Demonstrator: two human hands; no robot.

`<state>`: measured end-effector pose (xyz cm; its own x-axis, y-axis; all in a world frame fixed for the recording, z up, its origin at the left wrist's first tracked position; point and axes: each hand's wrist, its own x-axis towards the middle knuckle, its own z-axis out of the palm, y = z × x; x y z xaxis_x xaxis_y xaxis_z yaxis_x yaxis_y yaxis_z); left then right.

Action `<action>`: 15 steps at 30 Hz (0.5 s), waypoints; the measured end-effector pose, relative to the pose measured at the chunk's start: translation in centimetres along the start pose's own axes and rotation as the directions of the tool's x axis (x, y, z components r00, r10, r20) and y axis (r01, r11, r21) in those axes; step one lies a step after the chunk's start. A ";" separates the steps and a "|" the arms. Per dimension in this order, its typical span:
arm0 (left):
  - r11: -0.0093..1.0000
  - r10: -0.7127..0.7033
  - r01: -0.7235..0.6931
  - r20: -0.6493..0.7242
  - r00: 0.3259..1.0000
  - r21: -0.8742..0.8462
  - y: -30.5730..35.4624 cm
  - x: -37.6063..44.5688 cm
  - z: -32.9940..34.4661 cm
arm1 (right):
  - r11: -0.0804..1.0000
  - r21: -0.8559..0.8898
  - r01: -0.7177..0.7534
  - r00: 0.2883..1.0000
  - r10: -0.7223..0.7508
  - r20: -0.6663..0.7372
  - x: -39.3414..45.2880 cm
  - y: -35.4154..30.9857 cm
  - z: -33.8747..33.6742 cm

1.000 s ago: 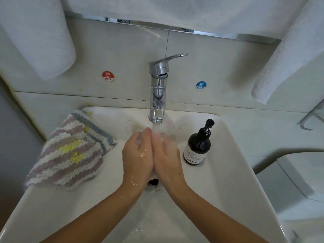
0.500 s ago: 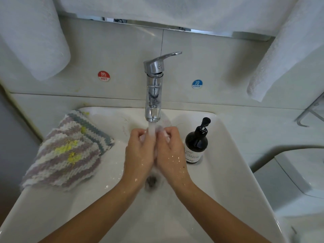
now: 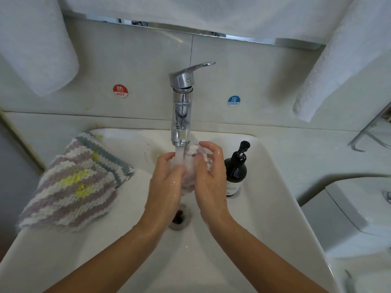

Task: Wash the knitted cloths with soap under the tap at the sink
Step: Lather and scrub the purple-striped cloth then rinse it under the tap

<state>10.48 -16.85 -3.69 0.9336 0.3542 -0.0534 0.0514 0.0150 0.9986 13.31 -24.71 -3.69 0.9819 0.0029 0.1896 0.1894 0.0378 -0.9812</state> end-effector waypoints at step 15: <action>0.990 0.109 -0.091 -0.164 0.980 0.111 -0.8 -0.2 0.5 | 0.972 -0.147 -0.182 0.974 0.198 0.106 -0.4 0.1 1.5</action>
<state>10.44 -17.39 -4.49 0.8626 0.5027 0.0571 0.0049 -0.1212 0.9926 12.88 -23.19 -3.77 0.9932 0.1161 -0.0057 0.0073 -0.1110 -0.9938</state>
